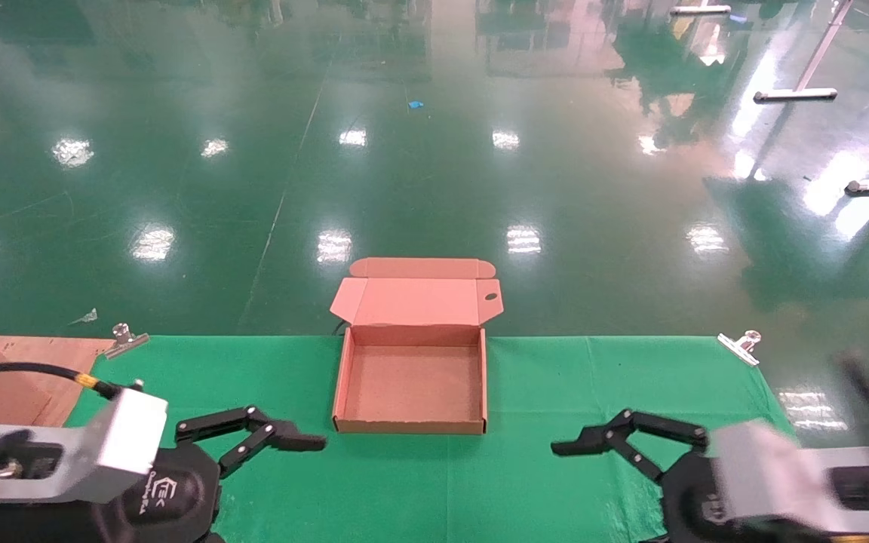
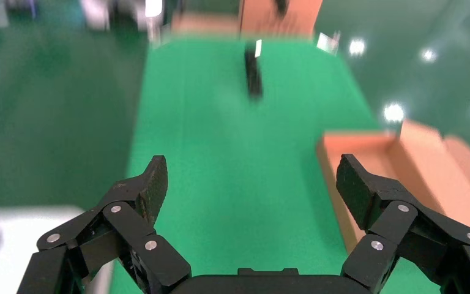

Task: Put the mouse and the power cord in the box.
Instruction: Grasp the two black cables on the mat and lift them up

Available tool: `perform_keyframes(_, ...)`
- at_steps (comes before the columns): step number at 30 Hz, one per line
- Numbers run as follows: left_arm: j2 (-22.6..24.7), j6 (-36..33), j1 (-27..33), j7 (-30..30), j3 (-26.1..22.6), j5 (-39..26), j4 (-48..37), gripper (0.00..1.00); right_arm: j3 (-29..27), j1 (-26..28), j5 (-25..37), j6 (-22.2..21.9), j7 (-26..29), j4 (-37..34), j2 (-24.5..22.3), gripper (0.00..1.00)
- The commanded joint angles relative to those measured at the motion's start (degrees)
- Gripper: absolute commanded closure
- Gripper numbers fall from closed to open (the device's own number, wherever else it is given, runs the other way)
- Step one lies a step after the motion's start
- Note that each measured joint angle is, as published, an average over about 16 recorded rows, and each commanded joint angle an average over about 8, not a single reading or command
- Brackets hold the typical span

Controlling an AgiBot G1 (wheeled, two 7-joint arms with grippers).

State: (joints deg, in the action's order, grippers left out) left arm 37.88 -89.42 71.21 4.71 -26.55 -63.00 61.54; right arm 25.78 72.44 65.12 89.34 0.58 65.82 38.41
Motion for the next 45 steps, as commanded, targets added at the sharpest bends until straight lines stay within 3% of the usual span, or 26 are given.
perform_keyframes(1,0.4,-0.8,2.0,-1.2,-2.1,-4.1,-2.9,0.0,2.3,2.9,5.4,0.5,-1.7,-1.2,1.1,0.0)
perform_keyframes(11,5.6,0.8,14.7,-14.6,-13.1,-24.8,-20.7,0.0,15.0,14.2,27.5,-0.2,-14.0,-8.6,8.2,0.0)
perform_keyframes(19,12.7,7.4,21.4,-25.3,-19.0,-37.2,-36.1,0.0,20.1,17.7,39.1,-5.5,-23.7,-17.7,12.4,0.0)
perform_keyframes(32,20.1,30.3,21.2,-33.2,-20.6,-42.5,-52.6,0.0,23.2,18.7,45.0,-15.2,-38.3,-38.8,20.5,0.0)
perform_keyframes(45,22.6,33.1,20.6,-37.4,-21.0,-43.1,-58.1,0.0,23.8,18.4,45.8,-22.8,-46.7,-54.9,27.8,0.0)
